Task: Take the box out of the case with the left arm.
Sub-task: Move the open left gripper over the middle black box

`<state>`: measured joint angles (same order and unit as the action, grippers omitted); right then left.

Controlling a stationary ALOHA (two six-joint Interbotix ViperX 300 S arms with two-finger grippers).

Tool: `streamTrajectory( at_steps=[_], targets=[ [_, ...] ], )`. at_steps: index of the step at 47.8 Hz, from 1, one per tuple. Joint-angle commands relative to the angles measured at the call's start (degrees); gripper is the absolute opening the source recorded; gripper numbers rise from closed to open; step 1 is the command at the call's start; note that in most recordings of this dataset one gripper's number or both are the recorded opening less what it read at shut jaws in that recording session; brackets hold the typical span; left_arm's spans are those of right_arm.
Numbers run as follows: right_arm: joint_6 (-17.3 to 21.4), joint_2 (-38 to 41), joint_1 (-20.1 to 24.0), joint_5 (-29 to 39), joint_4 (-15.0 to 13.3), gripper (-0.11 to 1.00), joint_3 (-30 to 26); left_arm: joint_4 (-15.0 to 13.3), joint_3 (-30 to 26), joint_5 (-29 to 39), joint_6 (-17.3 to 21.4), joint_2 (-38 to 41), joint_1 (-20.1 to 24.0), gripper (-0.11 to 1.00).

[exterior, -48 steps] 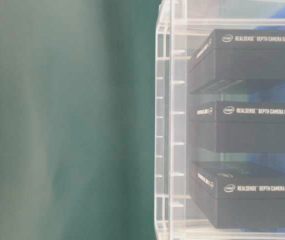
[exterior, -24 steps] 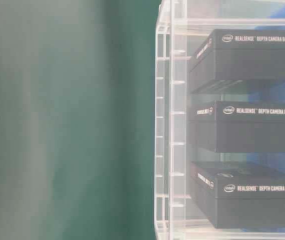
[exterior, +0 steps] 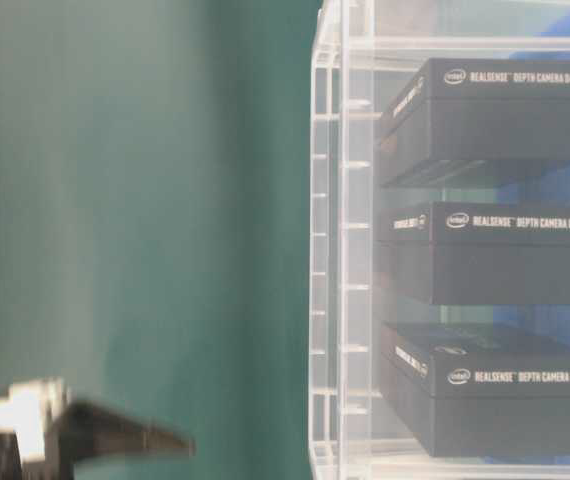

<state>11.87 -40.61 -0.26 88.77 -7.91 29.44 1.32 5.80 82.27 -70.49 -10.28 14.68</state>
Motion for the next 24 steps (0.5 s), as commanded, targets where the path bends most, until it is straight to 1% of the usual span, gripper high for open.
streamTrajectory(
  at_steps=[1,14,24],
  targets=[
    [0.0,0.0,-0.1,0.1,-0.1,0.0,-1.1,0.2,-6.2,0.2,-0.1,3.7,-1.1,0.91],
    [0.0,-0.1,-0.1,0.2,-0.1,0.0,-1.0,0.2,-18.6,0.2,-0.2,15.2,-2.8,0.91],
    [0.0,-0.1,-0.1,0.2,-0.1,0.0,-0.9,0.3,-26.2,0.4,-0.3,21.2,-3.4,0.91]
  ],
)
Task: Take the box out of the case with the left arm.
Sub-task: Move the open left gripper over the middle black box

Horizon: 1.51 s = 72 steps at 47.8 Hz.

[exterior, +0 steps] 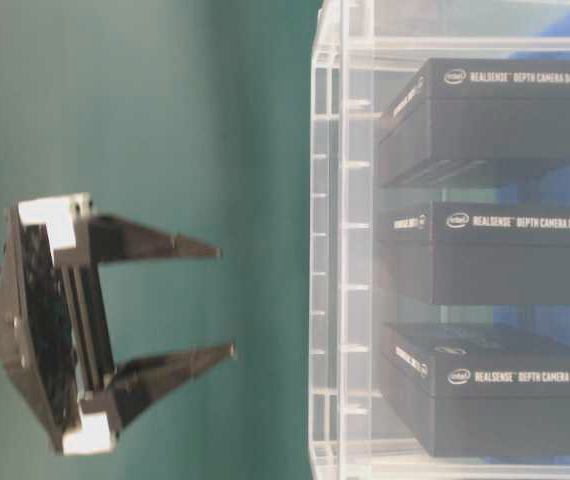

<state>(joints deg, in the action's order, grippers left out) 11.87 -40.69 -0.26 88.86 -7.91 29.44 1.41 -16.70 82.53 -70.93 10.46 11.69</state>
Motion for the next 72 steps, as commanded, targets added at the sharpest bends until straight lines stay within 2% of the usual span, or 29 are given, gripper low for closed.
streamTrajectory(
  at_steps=[1,25,72],
  targets=[
    [0.0,0.0,-0.1,0.1,-0.1,0.0,-1.0,0.3,-4.1,0.2,0.2,0.9,-0.5,0.91],
    [-0.1,-0.1,-0.1,0.1,-0.2,0.0,-0.9,0.2,-10.0,0.8,0.5,7.4,-0.7,0.91],
    [-0.1,0.0,-0.1,-0.1,-0.2,0.0,-0.7,0.4,-10.0,1.2,0.7,8.2,-0.9,0.91]
  ],
)
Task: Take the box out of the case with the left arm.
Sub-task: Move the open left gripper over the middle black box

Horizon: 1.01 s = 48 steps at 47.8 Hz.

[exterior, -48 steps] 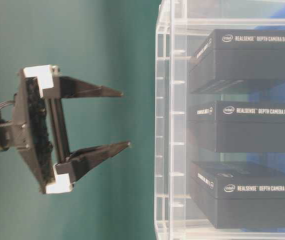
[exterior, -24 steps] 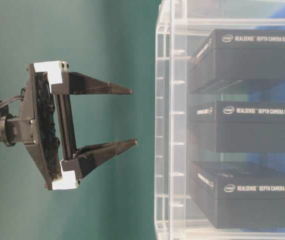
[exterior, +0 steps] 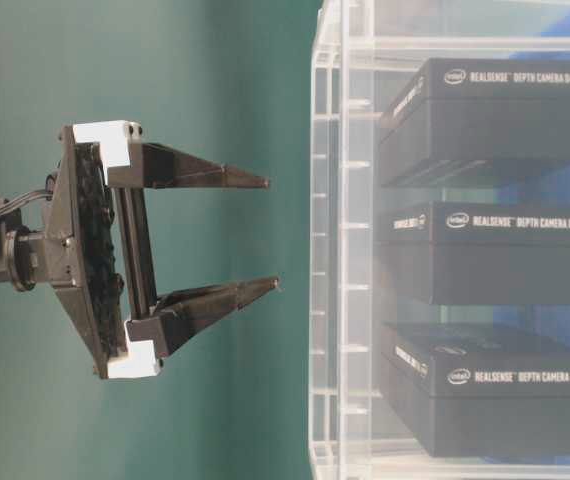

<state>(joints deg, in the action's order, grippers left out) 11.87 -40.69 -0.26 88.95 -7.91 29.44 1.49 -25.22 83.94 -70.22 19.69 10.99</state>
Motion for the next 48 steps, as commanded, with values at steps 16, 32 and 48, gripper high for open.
streamTrajectory(
  at_steps=[16,32,48],
  targets=[
    [0.0,-0.1,-0.1,-0.1,-0.2,0.0,-0.7,0.4,-1.5,-0.1,0.1,-1.1,-0.2,0.91],
    [0.0,0.0,-0.1,-0.2,-0.2,0.0,-0.7,0.6,-1.4,0.0,0.1,-1.1,-0.2,0.91],
    [0.0,-0.1,-0.1,-0.2,-0.2,0.0,-0.7,1.1,-1.1,0.0,0.1,-1.1,-0.2,0.91]
  ],
)
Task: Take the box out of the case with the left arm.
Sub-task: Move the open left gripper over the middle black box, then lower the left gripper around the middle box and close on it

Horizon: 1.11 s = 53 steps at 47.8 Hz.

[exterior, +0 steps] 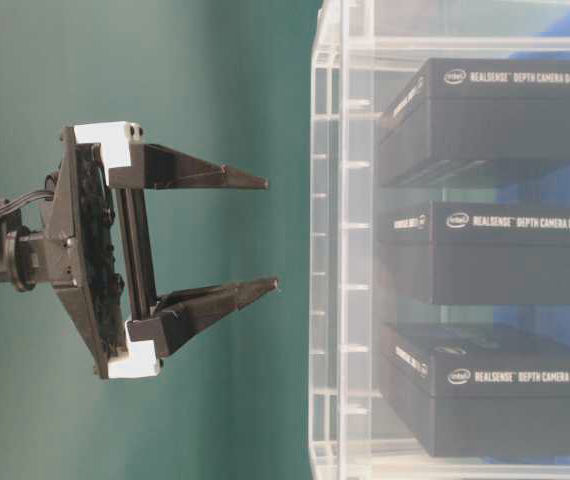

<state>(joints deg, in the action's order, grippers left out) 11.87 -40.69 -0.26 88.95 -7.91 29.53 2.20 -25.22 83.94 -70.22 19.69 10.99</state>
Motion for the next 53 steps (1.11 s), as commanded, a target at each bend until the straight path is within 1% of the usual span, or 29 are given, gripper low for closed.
streamTrajectory(
  at_steps=[1,15,26,53],
  targets=[
    [0.0,-0.1,-0.1,-0.2,-0.2,0.0,-0.8,0.4,-1.1,0.0,0.1,-1.1,-0.2,0.91],
    [0.0,-0.1,-0.1,-0.2,-0.2,0.0,-0.8,0.7,2.3,-1.1,-0.1,-1.1,-0.2,0.91],
    [0.0,-0.1,-0.1,-0.2,-0.2,0.0,-0.7,0.8,6.1,-6.2,-0.4,-1.2,-0.3,0.91],
    [0.0,-0.1,-0.1,-0.2,-0.2,0.0,-0.4,1.2,12.7,-12.6,-0.9,-1.0,-0.3,0.91]
  ],
)
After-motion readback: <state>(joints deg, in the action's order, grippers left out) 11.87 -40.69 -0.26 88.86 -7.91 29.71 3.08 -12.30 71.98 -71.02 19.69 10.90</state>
